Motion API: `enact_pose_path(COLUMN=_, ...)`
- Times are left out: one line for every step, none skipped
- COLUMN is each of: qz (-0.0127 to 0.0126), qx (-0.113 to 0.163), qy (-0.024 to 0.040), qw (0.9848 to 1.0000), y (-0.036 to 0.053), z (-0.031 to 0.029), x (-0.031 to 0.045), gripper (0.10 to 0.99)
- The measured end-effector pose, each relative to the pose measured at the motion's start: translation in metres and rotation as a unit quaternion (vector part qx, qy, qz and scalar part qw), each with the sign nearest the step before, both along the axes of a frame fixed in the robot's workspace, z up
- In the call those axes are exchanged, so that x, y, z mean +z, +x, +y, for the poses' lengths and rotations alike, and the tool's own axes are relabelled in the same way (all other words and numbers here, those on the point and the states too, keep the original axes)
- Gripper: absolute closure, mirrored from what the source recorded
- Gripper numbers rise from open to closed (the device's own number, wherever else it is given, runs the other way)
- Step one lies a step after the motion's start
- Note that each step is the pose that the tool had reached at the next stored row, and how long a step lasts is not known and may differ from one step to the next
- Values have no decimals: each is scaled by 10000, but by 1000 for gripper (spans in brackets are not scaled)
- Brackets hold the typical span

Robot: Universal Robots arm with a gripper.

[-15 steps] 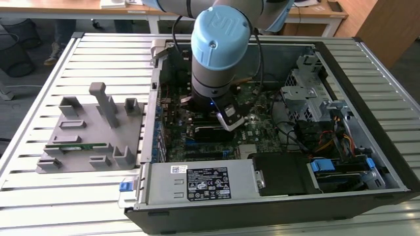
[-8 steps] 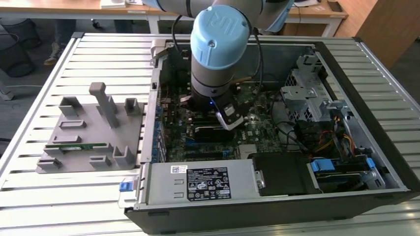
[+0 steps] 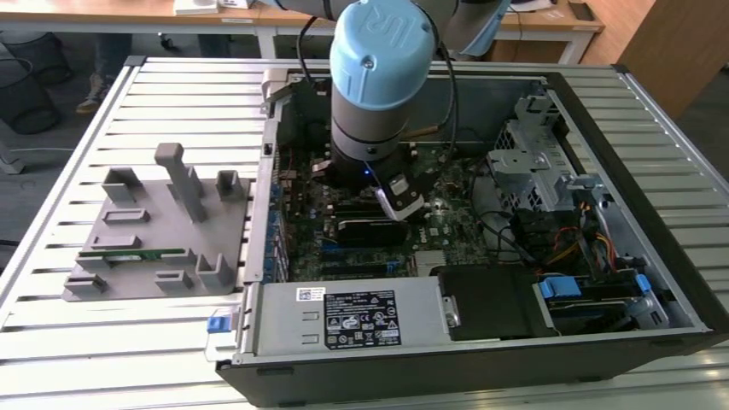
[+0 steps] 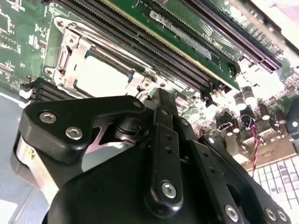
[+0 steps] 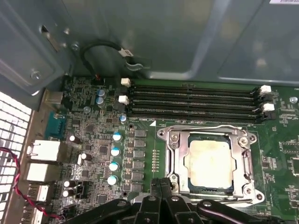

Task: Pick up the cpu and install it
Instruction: 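Install the second cpu locking lever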

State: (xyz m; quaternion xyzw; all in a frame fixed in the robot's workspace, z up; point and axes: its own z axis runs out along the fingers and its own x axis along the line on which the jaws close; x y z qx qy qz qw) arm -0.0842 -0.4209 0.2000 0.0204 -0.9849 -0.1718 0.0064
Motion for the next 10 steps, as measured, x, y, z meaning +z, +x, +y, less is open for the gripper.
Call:
enact_pose_path(qz=0, qx=0, qy=12, qw=10000, y=0, z=0, x=35, gripper=973)
enact_pose_path(qz=0, qx=0, qy=18, qw=10000, y=0, z=0, x=53, gripper=973)
enact_pose_path(qz=0, qx=0, qy=22, qw=10000, y=0, z=0, x=68, gripper=973)
enact_pose_path(qz=0, qx=0, qy=24, qw=10000, y=0, z=0, x=86, gripper=973)
enact_pose_path(qz=0, qx=0, qy=29, qw=10000, y=0, z=0, x=103, gripper=973)
enact_pose_path(qz=0, qx=1, qy=33, qw=10000, y=0, z=0, x=122, gripper=973)
enact_pose_path(qz=0, qx=0, qy=36, qw=10000, y=0, z=0, x=144, gripper=973)
enact_pose_path(qz=0, qx=0, qy=40, qw=10000, y=0, z=0, x=166, gripper=973)
enact_pose_path(qz=0, qx=0, qy=43, qw=10000, y=0, z=0, x=187, gripper=973)
enact_pose_path(qz=0, qx=0, qy=44, qw=10000, y=0, z=0, x=202, gripper=973)
